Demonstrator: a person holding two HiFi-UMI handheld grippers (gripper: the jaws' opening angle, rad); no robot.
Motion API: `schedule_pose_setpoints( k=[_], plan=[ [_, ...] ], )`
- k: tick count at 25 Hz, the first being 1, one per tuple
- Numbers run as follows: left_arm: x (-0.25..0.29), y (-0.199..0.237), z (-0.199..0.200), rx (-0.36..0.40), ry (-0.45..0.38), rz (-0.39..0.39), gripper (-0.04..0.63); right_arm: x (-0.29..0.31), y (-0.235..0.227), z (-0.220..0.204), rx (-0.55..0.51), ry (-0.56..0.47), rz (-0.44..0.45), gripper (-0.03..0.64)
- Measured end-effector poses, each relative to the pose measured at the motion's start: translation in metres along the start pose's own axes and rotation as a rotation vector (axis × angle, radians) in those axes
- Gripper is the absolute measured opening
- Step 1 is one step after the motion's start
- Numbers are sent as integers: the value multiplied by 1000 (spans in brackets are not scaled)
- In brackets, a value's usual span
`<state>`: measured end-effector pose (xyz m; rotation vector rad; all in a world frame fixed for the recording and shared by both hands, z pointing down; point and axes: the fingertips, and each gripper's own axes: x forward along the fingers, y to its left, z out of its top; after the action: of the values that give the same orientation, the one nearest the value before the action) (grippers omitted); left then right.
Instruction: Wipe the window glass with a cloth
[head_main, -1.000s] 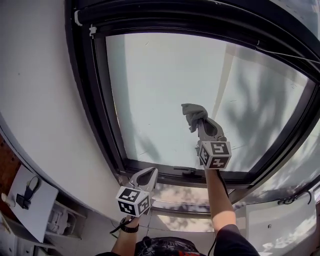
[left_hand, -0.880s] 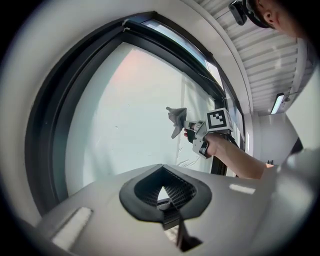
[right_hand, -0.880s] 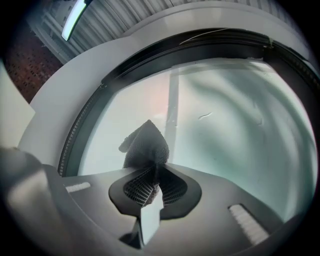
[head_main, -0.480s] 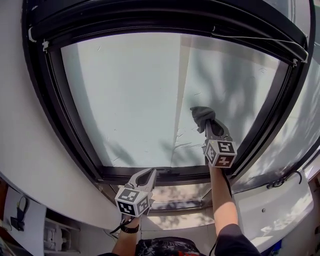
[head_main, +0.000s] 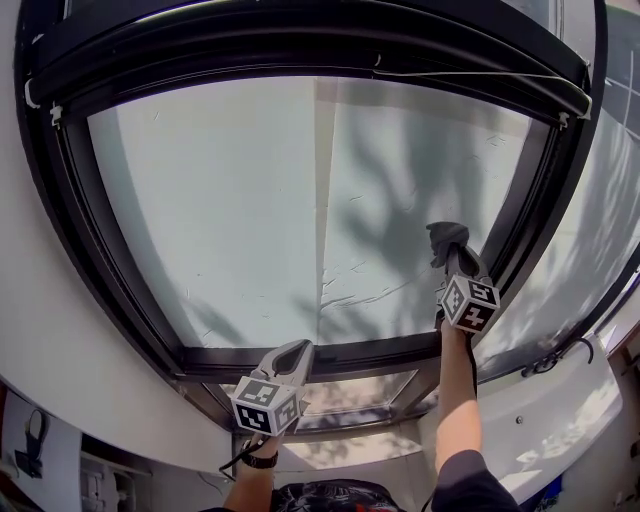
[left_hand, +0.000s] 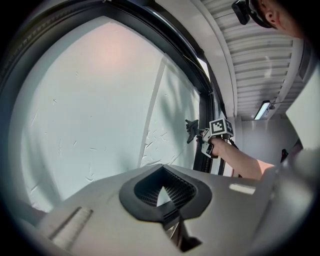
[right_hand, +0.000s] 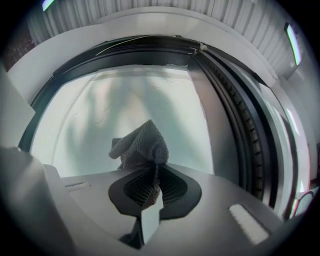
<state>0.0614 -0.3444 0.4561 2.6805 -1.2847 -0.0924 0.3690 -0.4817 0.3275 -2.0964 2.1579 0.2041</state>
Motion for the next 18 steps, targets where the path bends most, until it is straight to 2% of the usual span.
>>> schedule_pose_setpoints(
  k=[7, 10, 14, 16, 18],
  plan=[
    [14, -14, -1, 9, 9, -27, 1, -11, -70, 0, 49, -1, -134, 18],
    [12, -13, -1, 13, 13, -20, 1, -14, -77, 3, 57, -8, -156, 18],
    [-2, -3, -1, 14, 13, 13, 1, -9, -42, 3, 67, -24, -91, 18],
    [-13, 4, -1, 16, 15, 38, 1, -6, -4, 6, 73, -42, -5, 18],
    [-28, 14, -2, 15, 20, 70, 1, -8, 50, 14, 75, -67, 118, 18]
  ],
)
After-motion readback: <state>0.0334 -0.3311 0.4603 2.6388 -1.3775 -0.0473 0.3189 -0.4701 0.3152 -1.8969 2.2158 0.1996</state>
